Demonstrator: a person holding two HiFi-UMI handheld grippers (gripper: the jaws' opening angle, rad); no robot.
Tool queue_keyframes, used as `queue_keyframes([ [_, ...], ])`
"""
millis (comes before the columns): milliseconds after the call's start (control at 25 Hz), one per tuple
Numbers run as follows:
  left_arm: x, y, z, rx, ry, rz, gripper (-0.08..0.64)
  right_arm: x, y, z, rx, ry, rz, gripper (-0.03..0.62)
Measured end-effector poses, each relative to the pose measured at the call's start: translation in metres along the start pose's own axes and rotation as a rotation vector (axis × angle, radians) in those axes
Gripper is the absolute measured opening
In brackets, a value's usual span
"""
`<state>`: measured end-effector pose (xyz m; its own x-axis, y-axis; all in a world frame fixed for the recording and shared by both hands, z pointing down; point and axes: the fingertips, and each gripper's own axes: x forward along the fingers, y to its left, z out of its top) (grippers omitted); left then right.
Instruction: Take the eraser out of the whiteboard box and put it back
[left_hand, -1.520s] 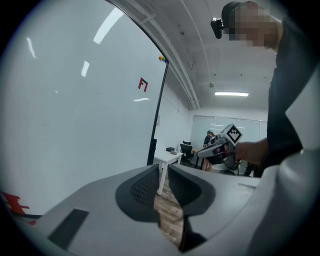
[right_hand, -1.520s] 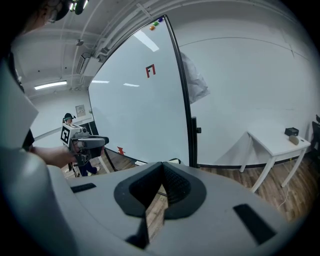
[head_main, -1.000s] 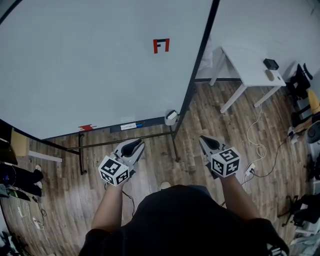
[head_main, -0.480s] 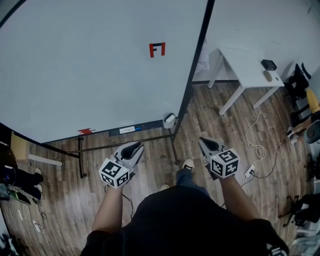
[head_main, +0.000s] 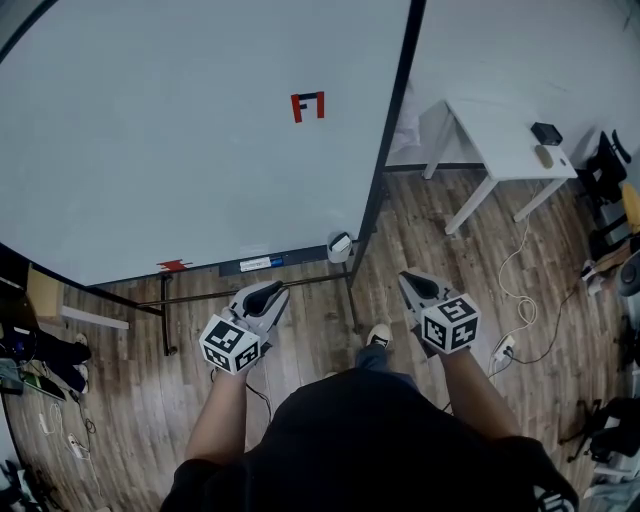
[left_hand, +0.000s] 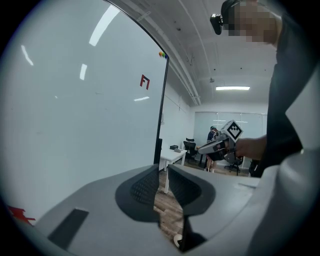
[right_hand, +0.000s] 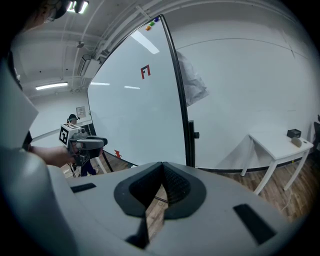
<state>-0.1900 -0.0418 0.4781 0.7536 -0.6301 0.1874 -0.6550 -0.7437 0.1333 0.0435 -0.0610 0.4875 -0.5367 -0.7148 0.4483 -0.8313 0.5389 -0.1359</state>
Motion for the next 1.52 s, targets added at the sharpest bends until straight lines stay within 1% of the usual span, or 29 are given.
queue_keyframes([
  [280, 0.024, 0.003, -0.003, -0.014, 0.017, 0.011, 0.066, 0.012, -0.022, 0.000, 0.004, 0.014, 0.020, -0.006],
  [480, 0.040, 0.006, 0.000, -0.008, 0.015, 0.036, 0.066, 0.020, -0.034, 0.001, 0.003, 0.028, 0.042, -0.006],
  [840, 0.070, 0.014, -0.001, -0.019, 0.034, 0.040, 0.066, 0.034, -0.054, -0.001, -0.002, 0.056, 0.068, -0.006],
  [1120, 0.092, 0.020, -0.002, -0.027, 0.052, 0.033, 0.066, 0.044, -0.068, 0.003, 0.001, 0.063, 0.078, -0.006],
  [1520, 0.128, 0.029, -0.022, -0.074, 0.086, 0.011, 0.068, 0.054, -0.082, -0.009, 0.018, 0.103, 0.089, -0.006],
])
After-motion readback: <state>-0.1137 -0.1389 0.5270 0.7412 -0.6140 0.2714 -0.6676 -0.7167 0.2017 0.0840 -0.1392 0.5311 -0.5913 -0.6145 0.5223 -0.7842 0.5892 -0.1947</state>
